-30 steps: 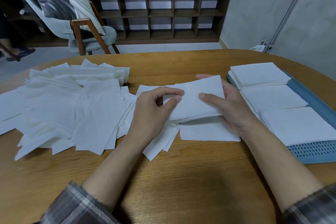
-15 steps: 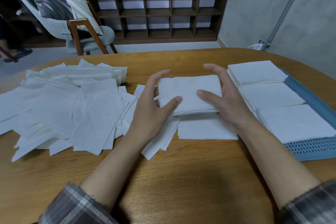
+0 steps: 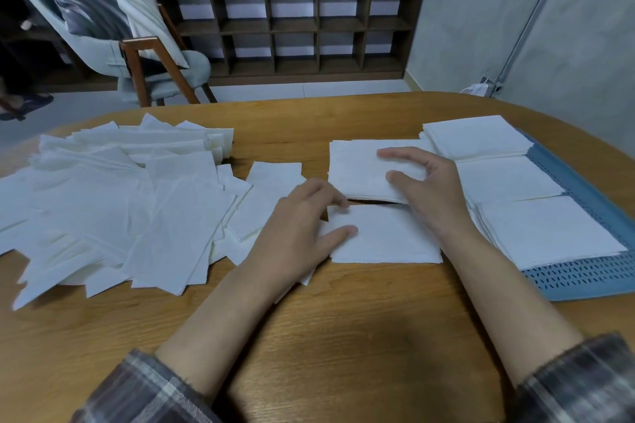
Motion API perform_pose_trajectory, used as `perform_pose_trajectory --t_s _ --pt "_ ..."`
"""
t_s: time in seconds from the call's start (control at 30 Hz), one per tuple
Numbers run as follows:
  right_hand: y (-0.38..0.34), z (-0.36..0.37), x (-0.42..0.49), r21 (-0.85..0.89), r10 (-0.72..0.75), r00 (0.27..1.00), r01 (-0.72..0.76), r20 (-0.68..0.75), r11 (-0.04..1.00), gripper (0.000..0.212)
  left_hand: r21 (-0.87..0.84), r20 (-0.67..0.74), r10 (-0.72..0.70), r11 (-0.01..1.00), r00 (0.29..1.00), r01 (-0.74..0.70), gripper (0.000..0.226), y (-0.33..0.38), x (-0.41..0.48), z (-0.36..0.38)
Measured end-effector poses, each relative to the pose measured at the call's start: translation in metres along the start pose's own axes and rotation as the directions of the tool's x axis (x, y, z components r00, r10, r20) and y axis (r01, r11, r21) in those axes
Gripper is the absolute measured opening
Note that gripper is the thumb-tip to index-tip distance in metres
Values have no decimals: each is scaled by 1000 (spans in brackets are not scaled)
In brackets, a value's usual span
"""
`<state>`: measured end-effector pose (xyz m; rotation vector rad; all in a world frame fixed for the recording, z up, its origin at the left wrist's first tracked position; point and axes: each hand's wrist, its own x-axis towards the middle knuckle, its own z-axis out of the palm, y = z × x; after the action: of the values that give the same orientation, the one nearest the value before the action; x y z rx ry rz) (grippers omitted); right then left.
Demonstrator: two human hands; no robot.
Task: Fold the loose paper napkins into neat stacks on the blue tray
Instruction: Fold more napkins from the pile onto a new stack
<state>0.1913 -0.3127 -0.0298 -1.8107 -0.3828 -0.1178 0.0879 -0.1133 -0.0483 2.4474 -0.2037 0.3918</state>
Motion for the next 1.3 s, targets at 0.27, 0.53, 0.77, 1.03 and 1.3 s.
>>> perform_pose_trajectory --t_s 0.27,0.53,0.77,1.03,1.3 --pt "0 0 0 43 36 999 -35 -25 998 35 -1 151 -7 1000 988 7 39 1 1 -4" --pt "0 0 1 29 25 999 -25 -28 999 35 -270 -29 -10 963 1000 2 22 12 -1 -6" --pt "-1 0 1 24 34 999 -33 -21 999 33 -511 -47 -206 846 978 153 31 12 3 -17" --pt "-4 2 -1 -26 15 1000 -14 17 1000 30 -169 20 -224 960 974 224 28 8 0 -16" --pt "-10 3 -4 -1 -13 999 13 40 1000 34 -89 -40 -97 992 994 93 11 6 1 -16"
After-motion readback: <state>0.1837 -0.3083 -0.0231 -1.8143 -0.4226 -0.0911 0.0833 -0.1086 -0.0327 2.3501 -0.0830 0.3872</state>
